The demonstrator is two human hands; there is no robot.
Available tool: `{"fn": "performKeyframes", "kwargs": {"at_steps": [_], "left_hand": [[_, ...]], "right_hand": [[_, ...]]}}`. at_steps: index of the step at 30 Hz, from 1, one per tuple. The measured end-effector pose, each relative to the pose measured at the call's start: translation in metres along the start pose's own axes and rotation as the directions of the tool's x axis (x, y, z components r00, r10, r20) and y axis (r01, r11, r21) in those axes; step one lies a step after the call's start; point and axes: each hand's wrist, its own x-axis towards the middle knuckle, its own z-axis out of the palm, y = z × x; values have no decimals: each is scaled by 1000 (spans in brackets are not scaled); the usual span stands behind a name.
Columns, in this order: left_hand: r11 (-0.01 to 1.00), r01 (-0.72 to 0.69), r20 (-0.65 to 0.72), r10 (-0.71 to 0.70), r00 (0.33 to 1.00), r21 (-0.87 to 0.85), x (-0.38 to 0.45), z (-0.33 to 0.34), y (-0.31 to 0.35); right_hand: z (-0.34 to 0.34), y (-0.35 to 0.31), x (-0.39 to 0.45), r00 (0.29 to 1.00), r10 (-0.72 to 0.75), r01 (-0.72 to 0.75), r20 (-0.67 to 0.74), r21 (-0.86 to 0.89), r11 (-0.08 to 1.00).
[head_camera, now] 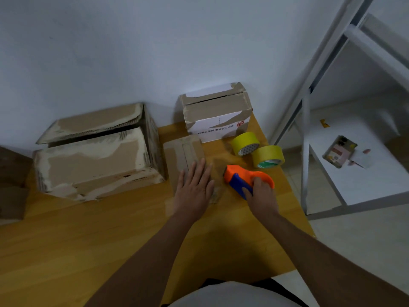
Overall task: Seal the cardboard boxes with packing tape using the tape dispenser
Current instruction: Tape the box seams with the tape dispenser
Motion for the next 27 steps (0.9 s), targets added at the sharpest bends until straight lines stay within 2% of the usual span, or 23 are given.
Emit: {"fn": "performKeyframes", "kwargs": {"at_steps": [2,4,5,6,8,9,10,16,19,21,24,27], "left_hand": [[1000,1,-6,-1,1000,-9,-1,0,0],[1000,-1,-16,0,1000,-15,-1,0,1],[1000,-2,-19,1,1000,-19,-1,0,0],[1000,-1,-20,1,1000,-25,-1,0,0],[999,4,-16,-4,1000,-42,-1,1,0],[999,4,-13,-5,1000,-50,-1,1,0],[999,3,-13,-3,1000,-53,-1,1,0],[999,4,-11,-5,1000,-38,0,-1,1],[999,3,-3,-3,1000,-33,0,-2,1],[999,2,-2,-2,1000,-49,0,-3,1],[998,-14,-3,14,1000,-69,0,-3,-2],[997,-41,-10,40,999,-59,-3,-2,-8]], "right_hand": [[7,-3,-6,1000,-12,11,21,51,999],[6,-13,-12,993,-59,79,-101,208,975],[5,-21,-14,990,-79,113,-115,330,937],[2,-31,-16,994,-89,109,-64,496,862],[-4,-51,-22,984,-64,-95,166,793,602],[-6,-56,-23,967,-53,-193,250,849,492],[-8,-59,-23,959,-54,-225,279,863,453],[-15,-53,-29,969,-62,-185,238,871,455],[-15,-47,-29,962,-103,-165,252,842,514],[-18,-48,-28,960,-133,-145,245,846,513],[-20,-58,-25,952,-122,-210,280,889,406],[-5,-65,-25,901,39,-429,432,872,234]]}}
